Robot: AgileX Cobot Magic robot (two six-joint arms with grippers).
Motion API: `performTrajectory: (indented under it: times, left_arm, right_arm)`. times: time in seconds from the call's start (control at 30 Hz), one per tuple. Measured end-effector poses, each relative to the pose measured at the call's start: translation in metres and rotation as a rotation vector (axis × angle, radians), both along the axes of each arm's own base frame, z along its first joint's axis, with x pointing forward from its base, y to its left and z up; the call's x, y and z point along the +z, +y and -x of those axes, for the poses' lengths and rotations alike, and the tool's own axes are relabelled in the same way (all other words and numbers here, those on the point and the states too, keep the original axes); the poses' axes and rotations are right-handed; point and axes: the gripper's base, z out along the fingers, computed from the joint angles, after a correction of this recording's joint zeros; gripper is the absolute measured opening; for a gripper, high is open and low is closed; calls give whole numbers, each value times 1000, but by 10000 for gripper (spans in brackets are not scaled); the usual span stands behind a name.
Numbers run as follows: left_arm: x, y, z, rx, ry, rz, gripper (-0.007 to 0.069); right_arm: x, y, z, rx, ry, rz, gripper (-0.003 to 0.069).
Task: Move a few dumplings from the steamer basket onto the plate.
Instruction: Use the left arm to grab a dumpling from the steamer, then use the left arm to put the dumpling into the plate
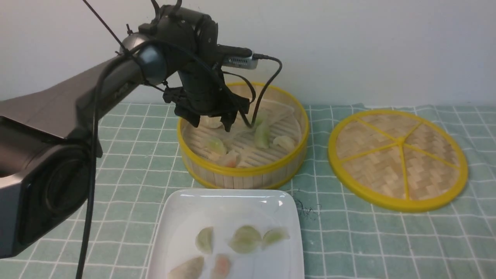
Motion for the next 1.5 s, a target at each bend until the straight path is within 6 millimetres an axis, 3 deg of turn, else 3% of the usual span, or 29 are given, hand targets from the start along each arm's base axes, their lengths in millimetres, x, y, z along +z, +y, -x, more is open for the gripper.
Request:
performTrajectory:
  times: [0.4,0.53,0.6,0.77,0.93,0.97,1.03,1.17,1.27,1.33,1.4,1.5]
  left_arm:
    - [-45,-2,-7,108,85,3,498]
    - [-46,-3,-9,106,71,10,407]
    - [-44,-4,-10,96,60,12,398]
    - [-24,-4,-12,34,46,-8,398]
    - [37,-6,-17,-51,-80,10,395]
    - [39,-6,-16,-53,-83,11,395]
    - [73,-6,-7,-75,-140,59,395]
    - [120,-5,18,-122,-203,105,395]
    - [134,-4,35,-138,-199,111,395]
    - [136,-3,52,-153,-167,100,395]
    - [126,-2,77,-175,-90,71,395]
    - [95,-1,114,-215,48,3,395]
  right_arm:
    - [0,0,0,0,0,0,-13]
    - [0,0,0,0,0,0,-13]
    - [0,0,0,0,0,0,-13]
    - [0,0,0,0,0,0,-13]
    - [0,0,0,0,0,0,-13]
    - [0,0,0,0,0,0,-13]
    - [0,0,0,0,0,0,-13]
    - [0,0,0,0,0,1,-13]
    - [0,0,0,0,0,1,-13]
    - [0,0,0,0,0,1,-13]
    - [0,0,0,0,0,1,-13]
    - [0,0,0,0,0,-1,-13]
